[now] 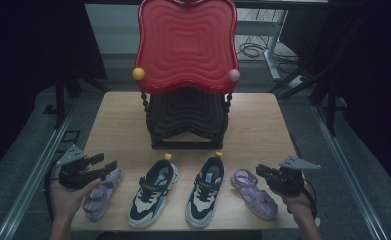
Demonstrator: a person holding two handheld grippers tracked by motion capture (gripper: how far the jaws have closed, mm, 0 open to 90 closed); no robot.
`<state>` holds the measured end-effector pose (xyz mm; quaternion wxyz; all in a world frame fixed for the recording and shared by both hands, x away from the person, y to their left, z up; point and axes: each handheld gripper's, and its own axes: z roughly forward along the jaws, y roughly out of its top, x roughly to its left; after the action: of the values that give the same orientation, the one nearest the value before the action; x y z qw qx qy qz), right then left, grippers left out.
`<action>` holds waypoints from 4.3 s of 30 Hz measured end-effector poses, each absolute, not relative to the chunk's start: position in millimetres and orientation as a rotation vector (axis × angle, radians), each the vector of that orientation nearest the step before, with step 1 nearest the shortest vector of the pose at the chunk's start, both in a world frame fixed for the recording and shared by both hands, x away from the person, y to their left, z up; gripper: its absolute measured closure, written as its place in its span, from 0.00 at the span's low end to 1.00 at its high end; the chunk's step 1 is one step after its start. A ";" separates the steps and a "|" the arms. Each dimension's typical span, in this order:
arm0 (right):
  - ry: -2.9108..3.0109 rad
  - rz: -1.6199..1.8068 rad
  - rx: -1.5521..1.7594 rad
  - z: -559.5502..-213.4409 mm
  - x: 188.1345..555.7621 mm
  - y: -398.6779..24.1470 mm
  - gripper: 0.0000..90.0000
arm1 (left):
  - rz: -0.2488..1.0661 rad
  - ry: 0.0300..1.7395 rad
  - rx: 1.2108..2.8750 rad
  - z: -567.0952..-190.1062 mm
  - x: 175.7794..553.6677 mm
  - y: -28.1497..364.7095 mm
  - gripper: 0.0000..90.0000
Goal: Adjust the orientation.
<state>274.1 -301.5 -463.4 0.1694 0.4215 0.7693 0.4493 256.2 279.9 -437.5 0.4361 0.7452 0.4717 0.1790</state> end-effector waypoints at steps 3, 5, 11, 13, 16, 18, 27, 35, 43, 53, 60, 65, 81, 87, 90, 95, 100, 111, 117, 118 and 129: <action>2.230 1.263 1.155 -461.3 266.9 -296.0 0.99 | 0.445 1.180 1.861 -438.7 255.3 281.9 0.45; 2.256 1.252 1.131 -459.2 261.4 -292.4 0.99 | 0.442 1.192 1.852 -439.4 254.9 284.2 0.45; 2.330 1.230 1.081 -461.4 244.3 -285.2 0.99 | 0.436 1.205 1.857 -441.8 255.8 285.5 0.45; 2.365 1.233 1.077 -466.7 240.4 -283.7 0.99 | 0.435 1.206 1.864 -442.4 255.6 284.3 0.45; 2.425 1.189 1.068 -477.2 233.8 -279.6 0.99 | 0.430 1.207 1.874 -443.2 255.6 283.3 0.45; 2.462 1.171 1.059 -484.9 228.8 -277.2 0.99 | 0.427 1.211 1.877 -444.2 255.7 283.3 0.45; 2.536 1.085 1.089 -505.6 215.6 -279.1 0.99 | 0.413 1.231 1.887 -448.1 256.5 283.8 0.45; 2.565 1.029 1.100 -508.7 216.4 -280.1 0.99 | 0.400 1.246 1.897 -453.1 258.4 284.3 0.45; 2.561 0.971 1.115 -506.1 216.7 -289.2 0.99 | 0.400 1.246 1.899 -452.6 256.5 284.6 0.45; 2.577 0.981 1.145 -504.4 219.6 -302.7 0.99 | 0.392 1.255 1.908 -456.3 257.2 285.5 0.45; 2.574 0.957 1.159 -502.5 219.7 -307.9 0.99 | 0.387 1.254 1.912 -456.7 256.5 285.2 0.45; 2.566 0.941 1.183 -500.3 219.6 -313.6 0.99 | 0.387 1.255 1.910 -455.9 255.2 287.2 0.45; 2.564 0.912 1.232 -500.6 220.7 -324.5 0.99 | 0.382 1.263 1.913 -458.2 255.7 288.2 0.45; 2.492 0.910 1.282 -504.5 225.1 -331.9 0.99 | 0.383 1.263 1.913 -458.3 255.6 288.1 0.45; 2.472 0.927 1.285 -505.2 226.8 -332.9 0.99 | 0.381 1.263 1.917 -459.1 256.2 287.5 0.45; 2.455 0.954 1.286 -505.3 231.3 -335.2 0.99 | 0.380 1.269 1.916 -460.1 256.6 287.9 0.45; 2.445 0.987 1.296 -505.1 240.7 -338.8 0.99 | 0.381 1.268 1.915 -459.8 255.8 287.8 0.45; 2.461 0.992 1.301 -505.0 268.5 -340.4 0.99 | 0.375 1.266 1.921 -460.2 256.0 286.0 0.45; 2.486 1.049 1.279 -502.8 281.0 -341.1 0.99 | 0.371 1.266 1.906 -459.3 254.3 287.8 0.45; 2.490 1.062 1.283 -502.4 283.1 -341.7 0.99 | 0.371 1.267 1.901 -458.5 253.6 288.5 0.45; 2.522 1.072 1.248 -501.7 301.7 -335.2 0.99 | 0.376 1.279 1.875 -456.7 250.4 294.3 0.45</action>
<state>301.7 -335.2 -501.7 0.0649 0.4137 0.8357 0.3554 250.4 294.3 -456.7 0.4084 0.7439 0.5076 0.1491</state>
